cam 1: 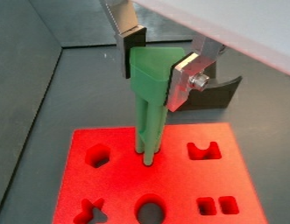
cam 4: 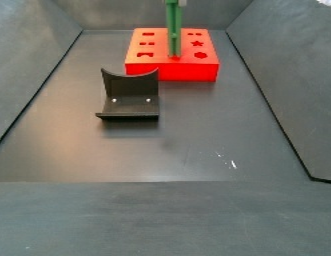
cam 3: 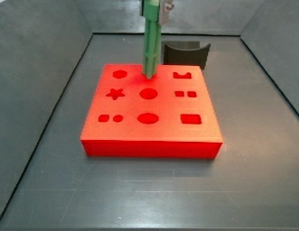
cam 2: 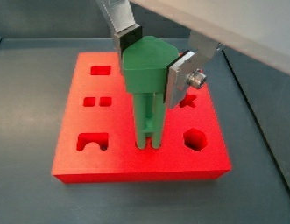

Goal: Insert the 3 prong object.

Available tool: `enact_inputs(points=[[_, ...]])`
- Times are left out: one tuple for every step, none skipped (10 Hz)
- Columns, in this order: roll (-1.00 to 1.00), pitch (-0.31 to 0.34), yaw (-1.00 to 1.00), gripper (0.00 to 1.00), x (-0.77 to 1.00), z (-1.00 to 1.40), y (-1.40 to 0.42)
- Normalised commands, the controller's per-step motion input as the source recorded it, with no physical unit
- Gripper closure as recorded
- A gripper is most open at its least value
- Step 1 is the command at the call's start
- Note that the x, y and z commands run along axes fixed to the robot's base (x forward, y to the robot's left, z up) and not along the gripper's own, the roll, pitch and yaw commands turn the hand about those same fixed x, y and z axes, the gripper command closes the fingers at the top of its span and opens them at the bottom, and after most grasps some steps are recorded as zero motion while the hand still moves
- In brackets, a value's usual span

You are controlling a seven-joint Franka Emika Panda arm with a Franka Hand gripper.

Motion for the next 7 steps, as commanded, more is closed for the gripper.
enact_inputs(points=[[0.03, 0.000, 0.00, 1.00, 0.00, -0.10, 0.03], [0.02, 0.000, 0.00, 1.00, 0.00, -0.13, 0.00], [0.07, 0.000, -0.01, 1.00, 0.00, -0.19, 0.00], [0.13, 0.099, -0.11, 1.00, 0.12, -0.46, 0.00], [0.06, 0.060, -0.17, 1.00, 0.20, -0.65, 0.00], [0.02, 0.021, -0.17, 1.00, 0.17, -0.55, 0.00], [0.00, 0.004, -0.15, 1.00, 0.15, -0.51, 0.00]])
